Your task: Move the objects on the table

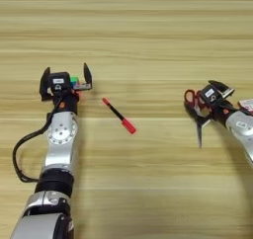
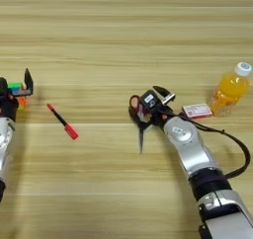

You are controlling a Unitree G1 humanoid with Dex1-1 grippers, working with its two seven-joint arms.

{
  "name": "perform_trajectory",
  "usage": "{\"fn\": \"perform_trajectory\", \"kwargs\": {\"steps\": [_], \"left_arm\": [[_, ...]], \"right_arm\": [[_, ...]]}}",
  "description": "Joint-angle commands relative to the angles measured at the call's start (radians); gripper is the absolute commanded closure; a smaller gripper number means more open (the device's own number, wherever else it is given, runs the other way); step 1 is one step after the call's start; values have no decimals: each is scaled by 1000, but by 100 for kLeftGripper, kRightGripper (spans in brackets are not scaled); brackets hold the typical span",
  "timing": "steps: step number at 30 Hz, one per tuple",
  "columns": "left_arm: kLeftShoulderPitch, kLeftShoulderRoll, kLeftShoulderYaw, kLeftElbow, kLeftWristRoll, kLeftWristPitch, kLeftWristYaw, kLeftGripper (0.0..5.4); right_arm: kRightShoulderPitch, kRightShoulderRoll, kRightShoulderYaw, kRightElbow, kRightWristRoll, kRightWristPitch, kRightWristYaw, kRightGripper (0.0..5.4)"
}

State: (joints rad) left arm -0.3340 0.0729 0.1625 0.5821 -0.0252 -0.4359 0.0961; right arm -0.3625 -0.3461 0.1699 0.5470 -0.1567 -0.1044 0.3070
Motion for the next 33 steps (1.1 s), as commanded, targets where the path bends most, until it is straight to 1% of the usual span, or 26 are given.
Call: {"fn": "perform_trajectory", "kwargs": {"steps": [1,15,21,27,30,33], "left_arm": [[-14,8,1,9,3,10,4,0],[-14,8,2,9,3,9,5,0],[-16,9,2,13,3,9,4,0],[-17,14,2,24,4,10,2,0],[-18,15,1,27,4,10,2,0],[-17,17,1,27,3,9,2,0]], "right_arm": [[58,-38,0,53,-29,54,6,2],[68,-71,-24,81,-29,44,7,2],[67,-69,-36,76,-19,39,6,2],[71,3,-99,11,109,-30,44,2],[72,33,-119,-12,156,-54,56,2],[79,52,-125,-36,183,-78,69,2]]}}
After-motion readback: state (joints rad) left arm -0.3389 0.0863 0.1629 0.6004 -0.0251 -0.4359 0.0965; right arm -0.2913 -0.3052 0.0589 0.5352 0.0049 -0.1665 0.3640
